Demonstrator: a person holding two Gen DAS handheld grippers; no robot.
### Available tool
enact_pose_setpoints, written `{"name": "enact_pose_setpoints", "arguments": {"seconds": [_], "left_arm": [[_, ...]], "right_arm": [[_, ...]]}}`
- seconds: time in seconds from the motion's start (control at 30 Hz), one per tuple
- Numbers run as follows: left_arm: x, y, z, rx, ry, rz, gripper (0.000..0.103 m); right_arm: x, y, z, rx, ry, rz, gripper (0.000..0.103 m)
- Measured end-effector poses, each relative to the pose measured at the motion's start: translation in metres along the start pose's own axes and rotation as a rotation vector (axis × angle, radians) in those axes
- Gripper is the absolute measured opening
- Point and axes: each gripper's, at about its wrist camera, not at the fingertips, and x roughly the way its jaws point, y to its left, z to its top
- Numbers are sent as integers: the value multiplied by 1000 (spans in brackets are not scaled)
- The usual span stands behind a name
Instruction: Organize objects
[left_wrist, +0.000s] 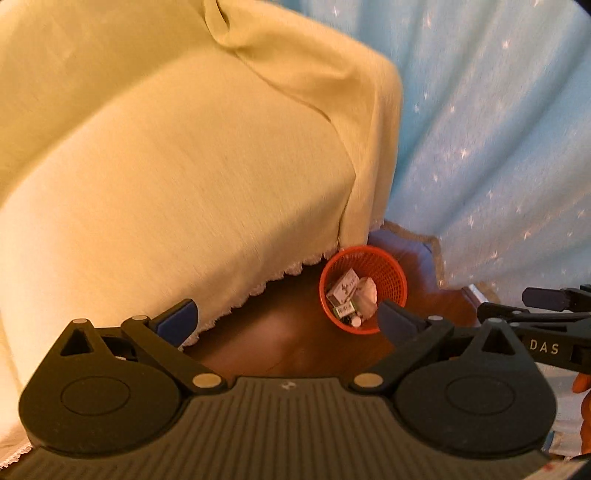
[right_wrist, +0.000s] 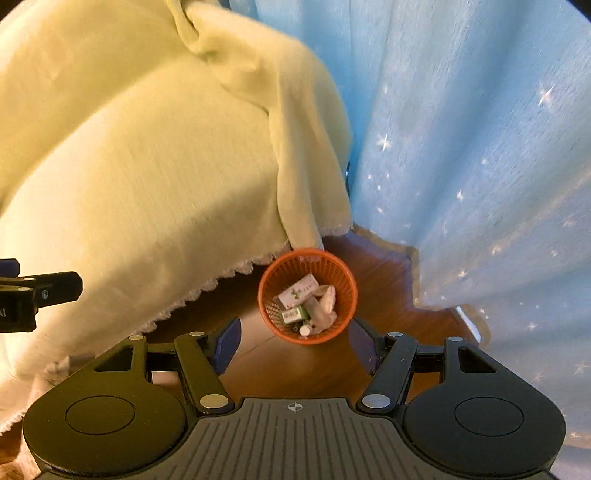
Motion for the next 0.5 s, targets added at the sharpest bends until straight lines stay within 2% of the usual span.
{"name": "enact_pose_setpoints", "arguments": {"seconds": [0.23,0.5], "left_arm": [[-37,6,11,16,-37,-6,102],[-42,14,20,54,0,-46,102]], "right_arm": [[-37,4,10,12,-47,15,62],[-55,10,12,90,-69,-31,62]]}}
